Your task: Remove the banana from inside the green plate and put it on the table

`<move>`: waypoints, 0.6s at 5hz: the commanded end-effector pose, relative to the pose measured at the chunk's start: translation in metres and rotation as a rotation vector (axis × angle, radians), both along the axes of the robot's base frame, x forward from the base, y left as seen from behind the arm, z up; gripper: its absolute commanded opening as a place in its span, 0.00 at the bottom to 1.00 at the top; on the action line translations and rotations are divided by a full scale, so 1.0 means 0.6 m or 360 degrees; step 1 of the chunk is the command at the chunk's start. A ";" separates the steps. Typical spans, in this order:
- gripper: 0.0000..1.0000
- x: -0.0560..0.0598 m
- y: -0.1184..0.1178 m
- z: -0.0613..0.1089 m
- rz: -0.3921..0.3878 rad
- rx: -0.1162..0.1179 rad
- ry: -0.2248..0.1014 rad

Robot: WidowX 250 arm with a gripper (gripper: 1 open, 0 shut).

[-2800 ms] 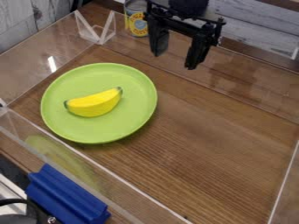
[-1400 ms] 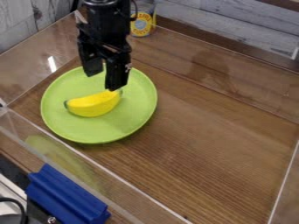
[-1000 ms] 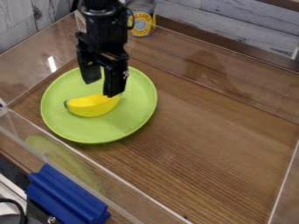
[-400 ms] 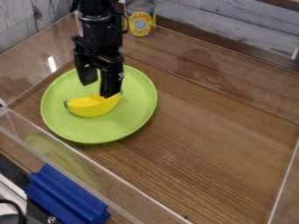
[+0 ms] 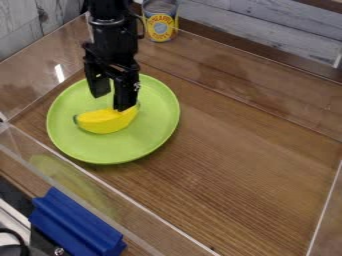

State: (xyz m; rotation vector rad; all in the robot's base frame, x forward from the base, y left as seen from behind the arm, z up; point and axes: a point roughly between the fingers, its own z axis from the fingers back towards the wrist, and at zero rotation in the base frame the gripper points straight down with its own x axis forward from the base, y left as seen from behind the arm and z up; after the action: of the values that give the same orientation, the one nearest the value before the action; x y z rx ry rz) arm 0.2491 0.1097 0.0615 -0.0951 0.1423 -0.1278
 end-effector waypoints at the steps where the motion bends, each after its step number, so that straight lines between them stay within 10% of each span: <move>1: 1.00 0.012 0.012 0.016 0.0020 0.0025 -0.0062; 3: 1.00 0.014 0.017 0.014 0.0036 0.0017 -0.0056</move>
State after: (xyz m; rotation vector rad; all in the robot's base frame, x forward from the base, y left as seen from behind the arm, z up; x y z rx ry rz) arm 0.2502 0.1134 0.0595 -0.1055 0.1469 -0.1143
